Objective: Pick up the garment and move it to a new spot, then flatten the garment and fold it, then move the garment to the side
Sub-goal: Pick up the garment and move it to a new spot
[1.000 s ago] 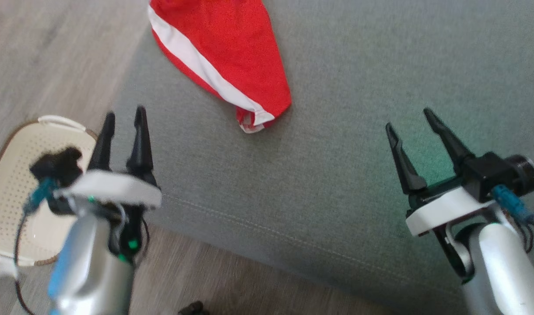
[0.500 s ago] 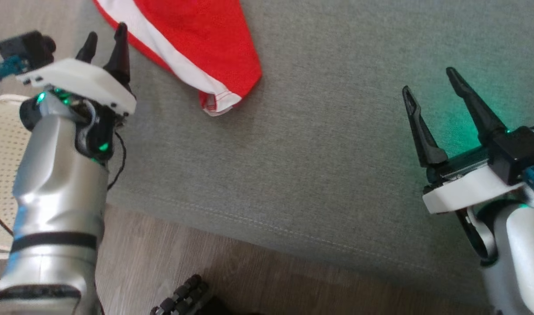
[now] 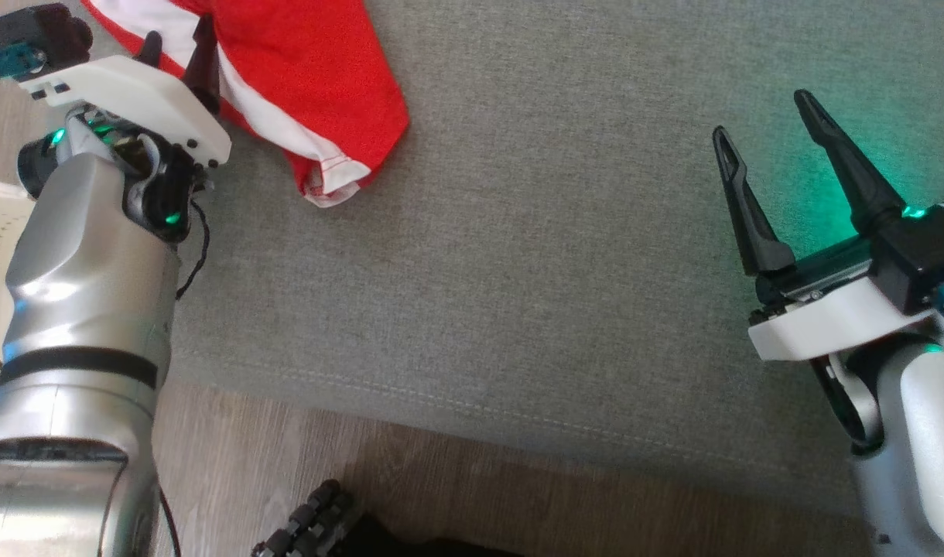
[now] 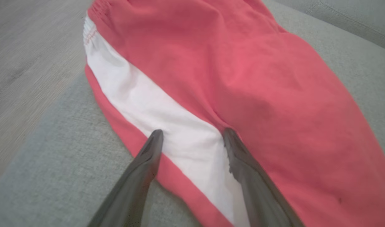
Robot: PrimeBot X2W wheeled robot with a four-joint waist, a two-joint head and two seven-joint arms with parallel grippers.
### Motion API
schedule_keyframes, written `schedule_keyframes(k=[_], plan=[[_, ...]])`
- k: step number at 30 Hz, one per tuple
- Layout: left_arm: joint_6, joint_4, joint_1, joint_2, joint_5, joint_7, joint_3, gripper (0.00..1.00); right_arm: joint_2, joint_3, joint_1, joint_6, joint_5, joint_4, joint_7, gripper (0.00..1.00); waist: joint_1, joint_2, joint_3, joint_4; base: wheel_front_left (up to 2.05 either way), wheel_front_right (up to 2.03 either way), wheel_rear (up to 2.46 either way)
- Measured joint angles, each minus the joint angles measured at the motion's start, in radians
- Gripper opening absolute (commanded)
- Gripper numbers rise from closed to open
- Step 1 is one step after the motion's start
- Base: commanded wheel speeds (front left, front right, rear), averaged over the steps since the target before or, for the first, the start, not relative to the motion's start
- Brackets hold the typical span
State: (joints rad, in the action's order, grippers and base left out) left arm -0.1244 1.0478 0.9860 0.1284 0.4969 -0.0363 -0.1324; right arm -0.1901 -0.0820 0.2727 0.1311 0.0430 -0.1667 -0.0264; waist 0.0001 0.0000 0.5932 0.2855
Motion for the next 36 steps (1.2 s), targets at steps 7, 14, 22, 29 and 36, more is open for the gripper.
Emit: schedule_keyframes(k=[7,14,22,29,36], plan=[[0.000,0.037,0.032,0.005,0.010,-0.056,-0.082,0.00,0.022,-0.019,0.012,0.000,-0.008,0.016,-0.021,1.00,0.0000,0.0000,-0.005,-0.021,0.00,0.00,0.00],[0.000,-0.022,0.019,0.028,0.054,-0.163,-0.128,0.00,0.040,-0.020,0.026,0.000,-0.005,0.076,-0.065,1.00,-0.0001,0.0000,-0.066,-0.033,0.00,0.00,0.00],[0.000,-0.194,-0.050,0.067,0.094,-0.196,-0.178,0.00,0.093,-0.037,0.025,0.000,0.021,0.166,-0.135,1.00,-0.0001,0.0000,-0.161,-0.080,0.00,0.00,0.00],[0.041,-0.425,-0.060,0.074,0.094,-0.185,-0.181,0.00,0.119,-0.034,0.024,0.000,0.050,0.228,-0.186,1.00,-0.0001,0.0001,-0.221,-0.164,0.00,0.00,0.00],[0.134,-0.670,-0.063,0.012,0.082,-0.121,-0.224,0.00,0.124,-0.035,0.025,0.000,0.073,0.257,-0.213,1.00,-0.0001,0.0001,-0.247,-0.263,0.00,0.00,0.00]])
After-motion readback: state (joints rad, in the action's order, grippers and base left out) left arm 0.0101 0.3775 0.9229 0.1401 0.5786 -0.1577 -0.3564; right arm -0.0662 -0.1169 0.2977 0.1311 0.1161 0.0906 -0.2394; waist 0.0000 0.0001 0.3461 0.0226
